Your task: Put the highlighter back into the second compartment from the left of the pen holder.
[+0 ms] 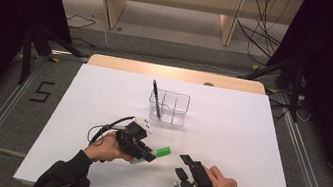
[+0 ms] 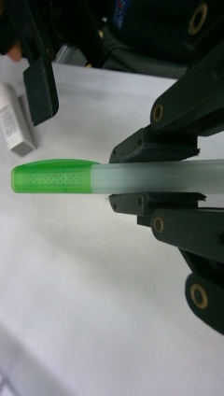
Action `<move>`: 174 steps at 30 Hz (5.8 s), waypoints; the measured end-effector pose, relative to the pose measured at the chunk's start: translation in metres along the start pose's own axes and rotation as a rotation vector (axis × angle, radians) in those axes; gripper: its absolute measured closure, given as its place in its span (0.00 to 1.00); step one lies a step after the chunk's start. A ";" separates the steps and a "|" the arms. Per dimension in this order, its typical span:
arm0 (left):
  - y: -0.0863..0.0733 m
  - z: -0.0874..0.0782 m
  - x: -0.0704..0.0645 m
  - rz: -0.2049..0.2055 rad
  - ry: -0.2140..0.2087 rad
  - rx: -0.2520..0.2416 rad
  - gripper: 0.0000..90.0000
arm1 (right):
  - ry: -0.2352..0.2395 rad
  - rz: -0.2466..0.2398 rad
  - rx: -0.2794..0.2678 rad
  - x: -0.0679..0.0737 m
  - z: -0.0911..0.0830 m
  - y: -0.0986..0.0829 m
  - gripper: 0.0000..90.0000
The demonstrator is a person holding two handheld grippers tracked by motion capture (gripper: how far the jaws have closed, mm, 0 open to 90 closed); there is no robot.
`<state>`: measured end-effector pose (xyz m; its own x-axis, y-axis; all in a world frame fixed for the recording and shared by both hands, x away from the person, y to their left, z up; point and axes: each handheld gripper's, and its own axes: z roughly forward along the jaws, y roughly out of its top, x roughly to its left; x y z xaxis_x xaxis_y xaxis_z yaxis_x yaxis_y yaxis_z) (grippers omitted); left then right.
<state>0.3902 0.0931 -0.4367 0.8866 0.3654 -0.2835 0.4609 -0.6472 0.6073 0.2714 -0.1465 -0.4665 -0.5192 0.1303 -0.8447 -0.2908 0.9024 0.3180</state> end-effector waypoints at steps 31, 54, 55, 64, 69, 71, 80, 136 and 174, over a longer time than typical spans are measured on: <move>-0.006 -0.047 0.019 -0.163 0.249 -0.500 0.85 | 0.333 0.971 -0.035 -0.037 -0.003 -0.053 0.39; 0.065 -0.032 0.048 -0.256 0.284 -0.640 0.85 | 0.356 1.020 -0.049 -0.036 -0.006 -0.058 0.35; 0.069 -0.030 0.049 -0.257 0.286 -0.643 0.85 | 0.353 1.022 -0.053 -0.036 -0.006 -0.059 0.35; 0.091 -0.024 0.059 -0.250 0.312 -0.649 0.85 | 0.356 1.049 -0.052 -0.037 -0.008 -0.064 0.35; 0.101 -0.018 0.066 -0.273 0.315 -0.645 0.85 | 0.352 1.051 -0.052 -0.036 -0.008 -0.065 0.35; 0.103 -0.015 0.069 -0.286 0.320 -0.640 0.85 | 0.351 1.051 -0.052 -0.036 -0.009 -0.066 0.35; 0.111 -0.006 0.076 -0.299 0.349 -0.615 0.85 | 0.355 1.055 -0.048 -0.036 -0.010 -0.068 0.35; 0.110 0.021 0.096 -0.318 0.397 -0.568 0.83 | 0.347 1.051 -0.045 -0.033 -0.015 -0.072 0.36; 0.023 -0.035 0.044 -0.281 0.230 -0.522 0.19 | 0.348 1.083 0.010 -0.034 -0.012 -0.079 0.35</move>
<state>0.4387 0.1181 -0.4096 0.6771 0.6457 -0.3530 0.5437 -0.1157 0.8313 0.3027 -0.2272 -0.4580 -0.6888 0.7240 0.0379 0.4520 0.3881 0.8032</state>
